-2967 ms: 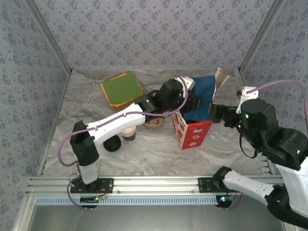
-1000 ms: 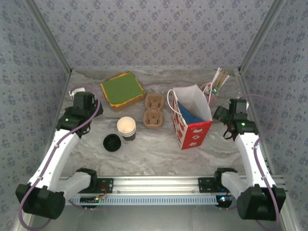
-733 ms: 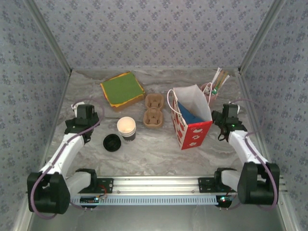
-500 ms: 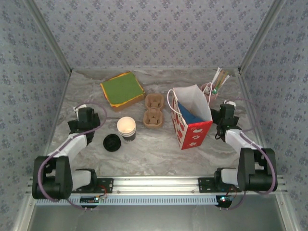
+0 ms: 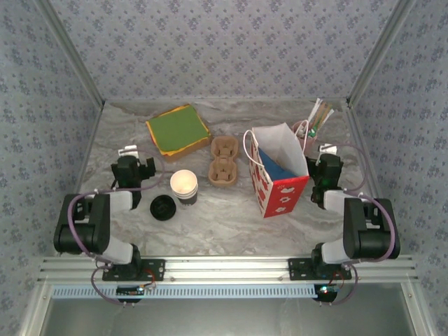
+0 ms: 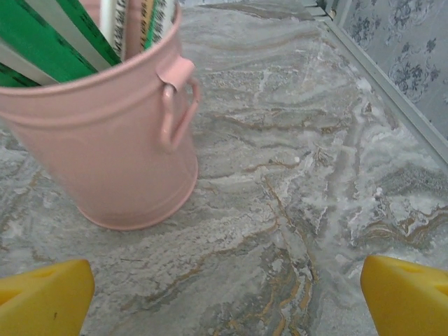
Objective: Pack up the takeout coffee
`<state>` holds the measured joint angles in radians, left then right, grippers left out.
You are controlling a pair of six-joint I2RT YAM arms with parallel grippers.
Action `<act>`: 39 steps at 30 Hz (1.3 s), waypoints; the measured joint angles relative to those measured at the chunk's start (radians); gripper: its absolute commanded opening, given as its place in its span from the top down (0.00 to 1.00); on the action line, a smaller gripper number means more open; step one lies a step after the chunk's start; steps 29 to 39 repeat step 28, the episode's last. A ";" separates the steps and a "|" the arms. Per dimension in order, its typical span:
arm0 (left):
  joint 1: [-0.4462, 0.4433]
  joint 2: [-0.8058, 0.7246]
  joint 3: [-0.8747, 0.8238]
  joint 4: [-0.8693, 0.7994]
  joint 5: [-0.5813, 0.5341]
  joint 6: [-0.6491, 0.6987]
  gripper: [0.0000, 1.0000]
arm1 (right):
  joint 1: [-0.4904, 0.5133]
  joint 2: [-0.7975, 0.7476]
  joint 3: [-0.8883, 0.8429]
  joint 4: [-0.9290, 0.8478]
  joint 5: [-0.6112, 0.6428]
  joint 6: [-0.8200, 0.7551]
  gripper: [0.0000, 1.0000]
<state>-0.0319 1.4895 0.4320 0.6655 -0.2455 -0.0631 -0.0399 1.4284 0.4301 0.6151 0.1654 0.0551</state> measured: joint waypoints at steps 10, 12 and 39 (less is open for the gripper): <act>0.020 0.045 -0.030 0.112 0.068 0.014 0.00 | 0.002 0.084 -0.062 0.165 -0.040 -0.023 0.00; 0.019 0.045 -0.030 0.119 0.075 0.014 0.00 | 0.011 0.084 -0.062 0.173 -0.032 -0.028 0.00; 0.020 0.045 -0.030 0.124 0.078 0.014 0.00 | 0.029 0.084 -0.062 0.182 -0.023 -0.046 0.00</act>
